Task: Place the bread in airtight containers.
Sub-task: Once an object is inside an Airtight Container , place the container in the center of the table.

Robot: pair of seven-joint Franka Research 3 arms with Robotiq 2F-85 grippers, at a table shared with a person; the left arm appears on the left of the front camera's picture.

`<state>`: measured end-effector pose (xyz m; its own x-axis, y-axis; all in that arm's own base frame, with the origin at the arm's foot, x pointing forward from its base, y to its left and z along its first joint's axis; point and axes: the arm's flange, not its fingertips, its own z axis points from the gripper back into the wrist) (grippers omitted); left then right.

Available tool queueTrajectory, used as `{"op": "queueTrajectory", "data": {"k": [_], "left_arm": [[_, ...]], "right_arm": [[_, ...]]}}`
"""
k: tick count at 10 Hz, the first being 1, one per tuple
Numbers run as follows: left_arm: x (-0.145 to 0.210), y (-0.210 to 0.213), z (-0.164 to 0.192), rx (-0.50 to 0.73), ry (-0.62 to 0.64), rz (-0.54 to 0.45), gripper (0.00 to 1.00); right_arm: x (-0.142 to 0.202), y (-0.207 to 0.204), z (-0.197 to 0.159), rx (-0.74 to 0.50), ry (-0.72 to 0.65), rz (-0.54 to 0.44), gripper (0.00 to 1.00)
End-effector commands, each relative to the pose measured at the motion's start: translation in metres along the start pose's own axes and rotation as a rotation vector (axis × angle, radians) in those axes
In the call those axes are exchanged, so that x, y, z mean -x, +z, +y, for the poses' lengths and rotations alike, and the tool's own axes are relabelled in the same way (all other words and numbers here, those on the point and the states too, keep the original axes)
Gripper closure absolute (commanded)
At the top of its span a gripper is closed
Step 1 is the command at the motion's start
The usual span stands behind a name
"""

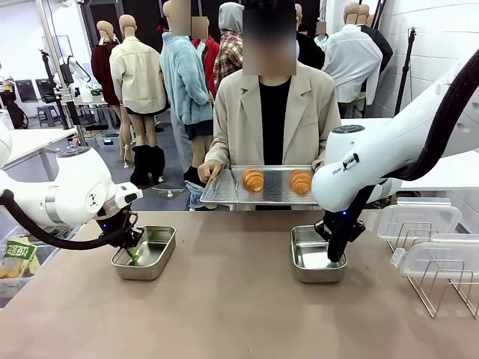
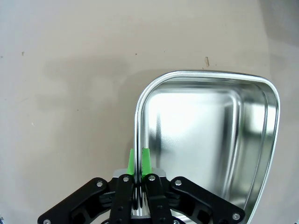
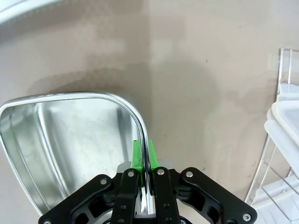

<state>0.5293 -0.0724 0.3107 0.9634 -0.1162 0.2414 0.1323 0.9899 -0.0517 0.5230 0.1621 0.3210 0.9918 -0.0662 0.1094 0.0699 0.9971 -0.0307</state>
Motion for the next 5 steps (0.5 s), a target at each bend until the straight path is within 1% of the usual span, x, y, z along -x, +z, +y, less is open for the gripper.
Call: {"op": "queueTrajectory", "data": {"k": [1, 2, 3, 5], "left_arm": [[0.000, 0.001, 0.001, -0.003, -0.004, -0.001, 1.00], [0.000, 0.000, 0.000, 0.000, 0.000, 0.000, 1.00], [0.000, 0.017, -0.021, -0.061, 0.004, -0.004, 1.00], [0.000, 0.064, -0.062, -0.127, -0.003, -0.043, 1.00]], "right_arm": [[0.006, -0.002, -0.003, -0.029, 0.012, 0.000, 1.00], [0.006, -0.002, -0.003, -0.029, 0.012, 0.000, 1.00], [0.000, 0.000, 0.000, 0.000, 0.000, 0.000, 1.00], [0.014, 0.055, -0.011, -0.039, -0.050, -0.045, 1.00]]}}
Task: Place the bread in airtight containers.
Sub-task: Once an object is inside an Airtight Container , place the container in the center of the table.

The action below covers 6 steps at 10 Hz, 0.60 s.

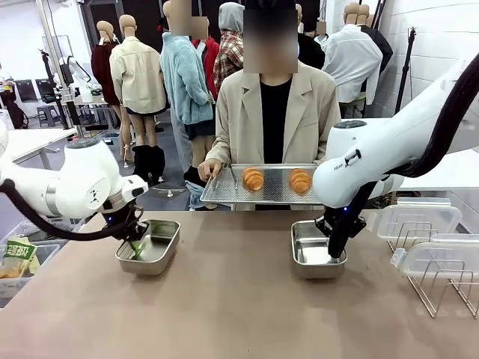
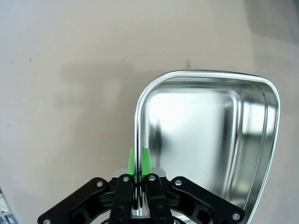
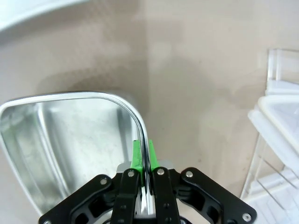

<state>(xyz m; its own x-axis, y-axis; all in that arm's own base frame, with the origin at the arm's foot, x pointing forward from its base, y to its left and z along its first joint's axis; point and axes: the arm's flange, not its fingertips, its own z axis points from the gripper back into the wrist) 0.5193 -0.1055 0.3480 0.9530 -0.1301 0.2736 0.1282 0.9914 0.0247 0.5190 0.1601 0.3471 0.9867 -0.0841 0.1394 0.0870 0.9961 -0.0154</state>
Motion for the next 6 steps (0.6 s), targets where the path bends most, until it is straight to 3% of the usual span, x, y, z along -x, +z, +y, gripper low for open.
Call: {"op": "queueTrajectory", "data": {"k": [1, 3, 6], "left_arm": [[0.000, 0.053, -0.034, -0.061, -0.007, -0.016, 1.00], [-0.005, 0.095, -0.050, -0.034, 0.026, -0.052, 1.00], [-0.014, 0.086, -0.052, 0.055, 0.107, -0.043, 1.00]], "right_arm": [[0.010, 0.052, -0.011, -0.055, -0.033, 0.014, 1.00], [-0.005, 0.088, -0.016, -0.076, -0.074, 0.030, 1.00], [-0.024, 0.090, -0.008, -0.077, -0.062, 0.042, 1.00]]}}
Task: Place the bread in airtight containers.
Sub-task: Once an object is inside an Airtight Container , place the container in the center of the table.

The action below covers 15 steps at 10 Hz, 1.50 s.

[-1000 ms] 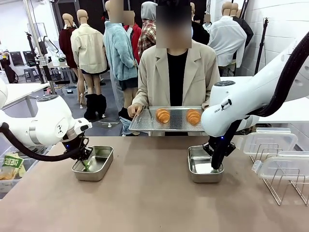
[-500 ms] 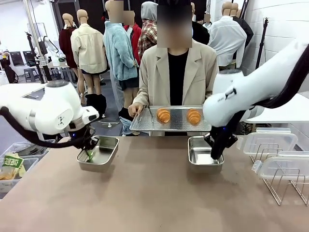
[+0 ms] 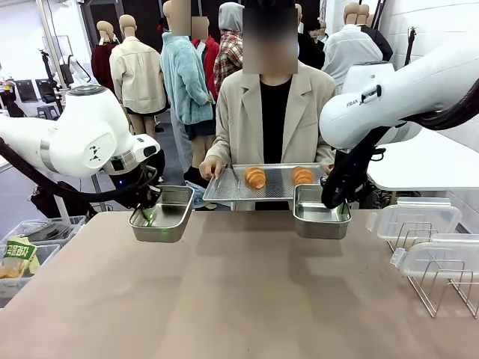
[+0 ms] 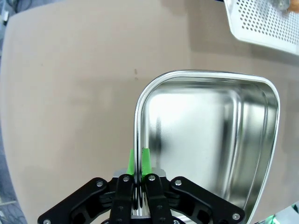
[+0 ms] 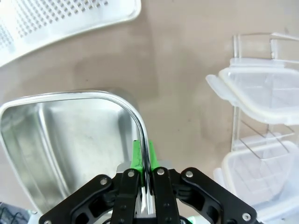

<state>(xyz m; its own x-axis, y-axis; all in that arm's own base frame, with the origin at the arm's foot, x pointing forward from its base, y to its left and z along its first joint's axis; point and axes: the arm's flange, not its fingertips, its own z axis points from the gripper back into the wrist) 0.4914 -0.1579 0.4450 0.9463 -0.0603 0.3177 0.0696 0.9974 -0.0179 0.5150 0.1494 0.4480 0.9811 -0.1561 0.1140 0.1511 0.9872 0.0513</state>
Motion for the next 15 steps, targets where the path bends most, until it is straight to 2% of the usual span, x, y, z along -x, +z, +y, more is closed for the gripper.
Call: {"op": "queueTrajectory", "data": {"k": [1, 15], "left_arm": [[0.0012, 0.0059, -0.0004, -0.024, -0.031, -0.011, 1.00], [0.0012, 0.0059, -0.0004, -0.024, -0.031, -0.011, 1.00]], "right_arm": [[0.0062, 0.0023, -0.0017, 0.000, 0.000, -0.006, 1.00], [0.0062, 0.0023, -0.0017, 0.000, 0.000, -0.006, 1.00]]}}
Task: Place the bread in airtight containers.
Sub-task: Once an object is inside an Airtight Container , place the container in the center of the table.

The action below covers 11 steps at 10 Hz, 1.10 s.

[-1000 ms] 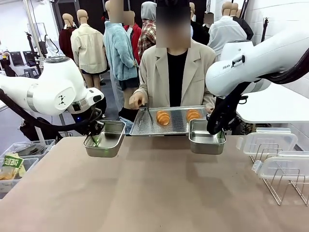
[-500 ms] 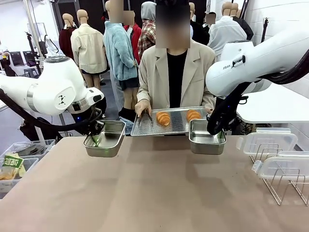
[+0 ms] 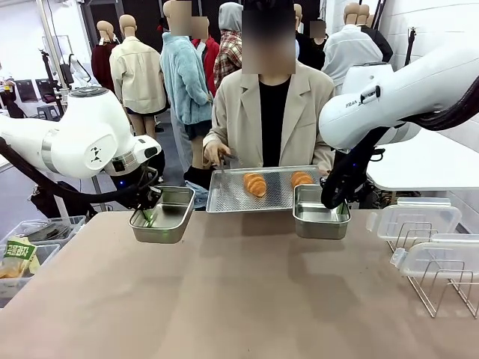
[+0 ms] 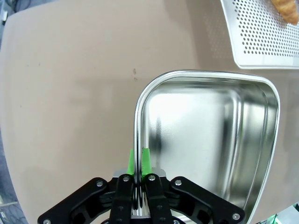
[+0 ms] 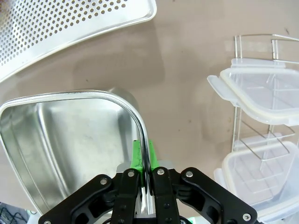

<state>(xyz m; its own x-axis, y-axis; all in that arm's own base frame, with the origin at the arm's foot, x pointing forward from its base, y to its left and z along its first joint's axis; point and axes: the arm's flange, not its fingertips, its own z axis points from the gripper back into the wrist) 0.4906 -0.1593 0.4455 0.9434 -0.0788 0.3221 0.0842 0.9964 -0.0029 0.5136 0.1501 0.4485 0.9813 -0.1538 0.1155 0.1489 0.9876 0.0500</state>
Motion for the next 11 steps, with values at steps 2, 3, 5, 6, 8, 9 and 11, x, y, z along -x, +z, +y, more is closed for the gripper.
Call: {"op": "queueTrajectory", "data": {"k": [2, 3, 5, 6, 8, 9, 11], "left_arm": [[0.0008, 0.0052, 0.0010, -0.015, -0.012, -0.006, 1.00], [0.0008, 0.0052, 0.0010, -0.015, -0.012, -0.006, 1.00], [0.0008, 0.0052, 0.0010, -0.015, -0.012, -0.006, 1.00], [0.0008, 0.0052, 0.0010, -0.015, -0.012, -0.006, 1.00], [0.0008, 0.0052, 0.0010, -0.015, -0.012, -0.006, 1.00], [0.0008, 0.0052, 0.0010, -0.015, -0.012, -0.006, 1.00], [0.0008, 0.0052, 0.0010, -0.015, -0.012, -0.006, 1.00]], "right_arm": [[0.0048, 0.0017, -0.0022, -0.001, -0.002, -0.005, 1.00], [0.0048, 0.0017, -0.0022, -0.001, -0.002, -0.005, 1.00], [0.0048, 0.0017, -0.0022, -0.001, -0.002, -0.005, 1.00], [0.0048, 0.0017, -0.0022, -0.001, -0.002, -0.005, 1.00], [0.0048, 0.0017, -0.0022, -0.001, -0.002, -0.005, 1.00], [0.0048, 0.0017, -0.0022, -0.001, -0.002, -0.005, 1.00], [0.0048, 0.0017, -0.0022, -0.001, -0.002, -0.005, 1.00]]}}
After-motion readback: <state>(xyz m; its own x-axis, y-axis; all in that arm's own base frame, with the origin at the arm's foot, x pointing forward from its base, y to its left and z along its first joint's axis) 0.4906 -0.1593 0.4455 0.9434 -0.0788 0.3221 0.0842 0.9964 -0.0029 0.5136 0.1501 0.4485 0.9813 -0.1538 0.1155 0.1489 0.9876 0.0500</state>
